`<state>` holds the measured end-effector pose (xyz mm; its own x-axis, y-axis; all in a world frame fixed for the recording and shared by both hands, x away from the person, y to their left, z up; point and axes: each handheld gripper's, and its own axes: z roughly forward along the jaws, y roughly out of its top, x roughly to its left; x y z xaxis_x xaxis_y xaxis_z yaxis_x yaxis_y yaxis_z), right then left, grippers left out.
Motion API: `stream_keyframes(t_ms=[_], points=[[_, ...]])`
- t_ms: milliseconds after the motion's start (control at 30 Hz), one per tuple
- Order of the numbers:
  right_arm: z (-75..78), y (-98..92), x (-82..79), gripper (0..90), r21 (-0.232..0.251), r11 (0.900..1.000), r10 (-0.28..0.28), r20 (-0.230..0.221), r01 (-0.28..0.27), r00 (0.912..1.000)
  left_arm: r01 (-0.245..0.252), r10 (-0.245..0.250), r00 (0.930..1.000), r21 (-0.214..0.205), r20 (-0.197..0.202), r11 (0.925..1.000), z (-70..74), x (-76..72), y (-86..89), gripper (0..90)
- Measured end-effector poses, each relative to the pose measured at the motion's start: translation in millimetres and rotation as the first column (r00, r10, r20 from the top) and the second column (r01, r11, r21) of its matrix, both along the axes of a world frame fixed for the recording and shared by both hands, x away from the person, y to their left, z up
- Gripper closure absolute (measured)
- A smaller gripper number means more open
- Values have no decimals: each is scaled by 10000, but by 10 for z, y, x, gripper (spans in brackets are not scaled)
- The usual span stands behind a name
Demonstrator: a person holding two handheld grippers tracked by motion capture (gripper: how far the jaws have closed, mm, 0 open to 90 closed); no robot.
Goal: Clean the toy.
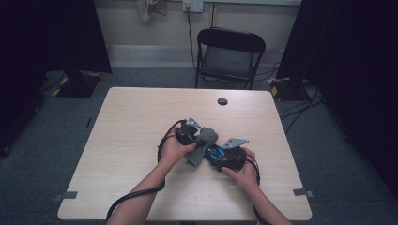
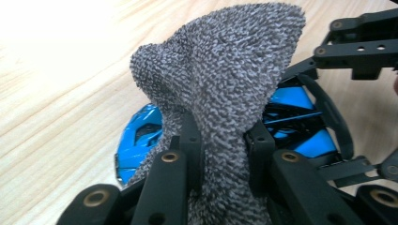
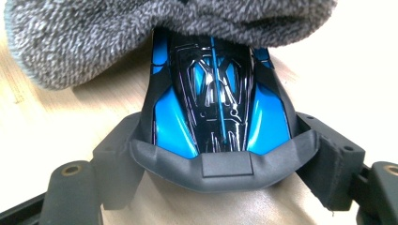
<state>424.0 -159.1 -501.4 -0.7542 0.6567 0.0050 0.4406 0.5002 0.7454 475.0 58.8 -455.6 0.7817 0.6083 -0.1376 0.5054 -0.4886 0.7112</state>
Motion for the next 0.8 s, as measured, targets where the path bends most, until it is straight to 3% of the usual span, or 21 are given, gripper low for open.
stream_keyframes(t_ms=[500, 800], points=[[0, 0, 0, 241, 3, 10000, -3, -1, 3, 10000, -645, 645, 9978, -4, -171, 9979, -56, 147, 153, 746], [0, 1, 0, 241, 4, 10000, -3, -2, 3, 10000, -987, 989, 9951, 481, -9, 9940, -87, 229, 241, 746]])
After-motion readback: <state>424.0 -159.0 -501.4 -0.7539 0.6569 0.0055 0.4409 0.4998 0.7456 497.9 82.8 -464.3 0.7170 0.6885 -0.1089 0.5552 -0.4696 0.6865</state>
